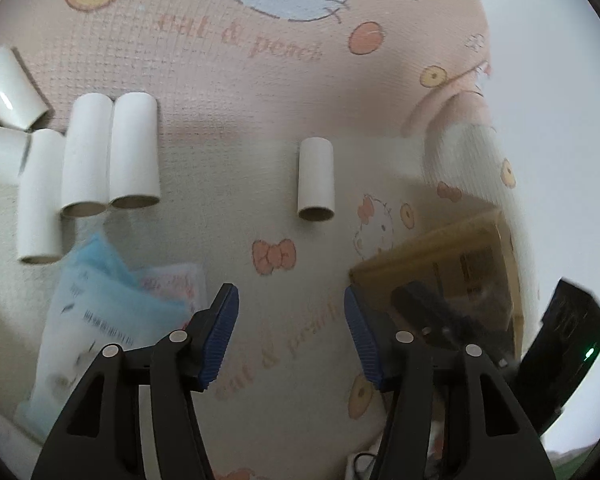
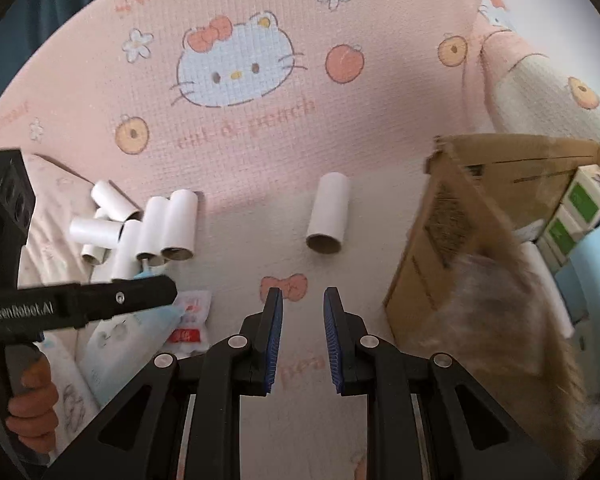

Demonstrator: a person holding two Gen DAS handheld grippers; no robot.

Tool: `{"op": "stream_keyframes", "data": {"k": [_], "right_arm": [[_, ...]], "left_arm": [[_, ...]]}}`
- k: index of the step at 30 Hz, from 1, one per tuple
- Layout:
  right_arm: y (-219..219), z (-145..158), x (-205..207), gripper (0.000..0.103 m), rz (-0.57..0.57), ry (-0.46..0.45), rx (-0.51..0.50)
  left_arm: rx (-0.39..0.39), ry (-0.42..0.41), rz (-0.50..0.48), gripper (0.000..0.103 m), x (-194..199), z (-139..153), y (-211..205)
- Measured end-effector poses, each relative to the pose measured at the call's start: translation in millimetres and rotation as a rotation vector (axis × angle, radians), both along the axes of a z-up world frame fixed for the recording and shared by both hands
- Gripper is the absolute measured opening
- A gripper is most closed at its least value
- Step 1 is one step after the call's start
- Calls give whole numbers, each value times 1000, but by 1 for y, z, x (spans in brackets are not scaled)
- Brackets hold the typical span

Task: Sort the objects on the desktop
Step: 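Withdraw the right gripper from the box toward another white tube, then close the right gripper around the second white cardboard tube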

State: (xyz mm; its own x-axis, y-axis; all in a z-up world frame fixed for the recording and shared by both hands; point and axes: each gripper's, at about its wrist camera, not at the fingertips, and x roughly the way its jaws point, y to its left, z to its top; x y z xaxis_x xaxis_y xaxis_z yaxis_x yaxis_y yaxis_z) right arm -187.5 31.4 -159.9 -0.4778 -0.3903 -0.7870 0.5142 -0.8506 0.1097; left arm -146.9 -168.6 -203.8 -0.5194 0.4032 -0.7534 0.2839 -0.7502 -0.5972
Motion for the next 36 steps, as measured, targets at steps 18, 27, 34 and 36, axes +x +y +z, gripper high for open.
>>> {"op": "stream_keyframes", "data": {"k": [18, 27, 34, 36], "right_arm": [[-24, -55, -63, 24, -220, 86, -46], [-40, -62, -72, 50, -178, 126, -37], [-51, -68, -86, 57, -215, 137, -17], [-52, -72, -92, 57, -241, 116, -18]], "left_arm": [[174, -57, -84, 67, -109, -38, -13], [209, -160, -145, 66, -156, -76, 0], [196, -180, -211, 66, -177, -88, 2], [220, -182, -207, 66, -182, -94, 1]]}}
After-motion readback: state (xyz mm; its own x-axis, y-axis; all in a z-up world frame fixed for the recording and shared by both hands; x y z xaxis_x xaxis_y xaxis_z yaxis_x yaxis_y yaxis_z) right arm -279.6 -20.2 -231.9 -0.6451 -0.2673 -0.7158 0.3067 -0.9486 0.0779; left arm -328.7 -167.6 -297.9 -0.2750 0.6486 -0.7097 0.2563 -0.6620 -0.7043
